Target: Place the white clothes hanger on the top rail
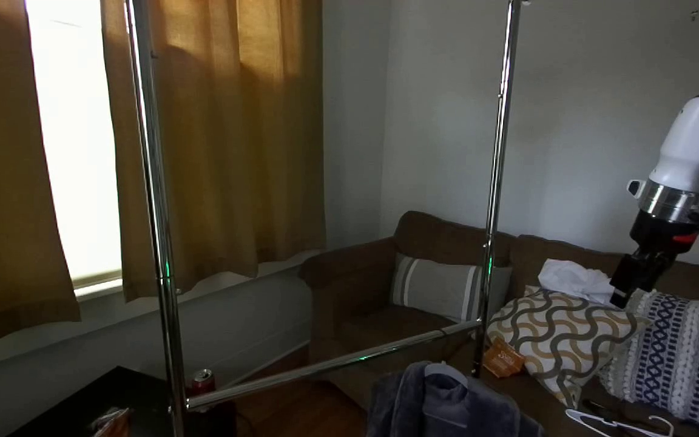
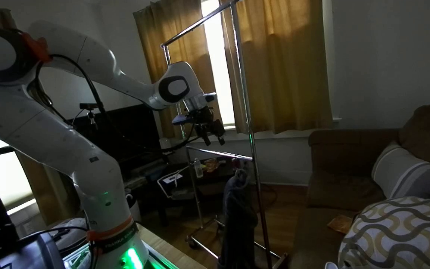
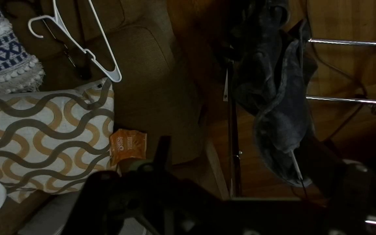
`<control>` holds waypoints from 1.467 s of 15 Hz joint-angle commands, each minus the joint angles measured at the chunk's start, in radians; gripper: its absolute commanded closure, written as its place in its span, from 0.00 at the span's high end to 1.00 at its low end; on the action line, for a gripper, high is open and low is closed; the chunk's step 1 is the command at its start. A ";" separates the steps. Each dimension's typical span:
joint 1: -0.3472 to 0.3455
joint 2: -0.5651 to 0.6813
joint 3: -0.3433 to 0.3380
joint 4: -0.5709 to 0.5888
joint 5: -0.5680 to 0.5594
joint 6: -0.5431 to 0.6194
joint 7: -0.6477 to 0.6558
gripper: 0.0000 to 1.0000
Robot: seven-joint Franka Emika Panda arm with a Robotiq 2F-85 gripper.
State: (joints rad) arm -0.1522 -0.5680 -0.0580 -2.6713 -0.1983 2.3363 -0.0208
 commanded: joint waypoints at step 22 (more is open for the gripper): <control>-0.028 0.202 -0.186 0.075 0.009 0.134 -0.302 1.00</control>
State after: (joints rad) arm -0.1749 -0.3659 -0.2501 -2.5974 -0.1922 2.4722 -0.3213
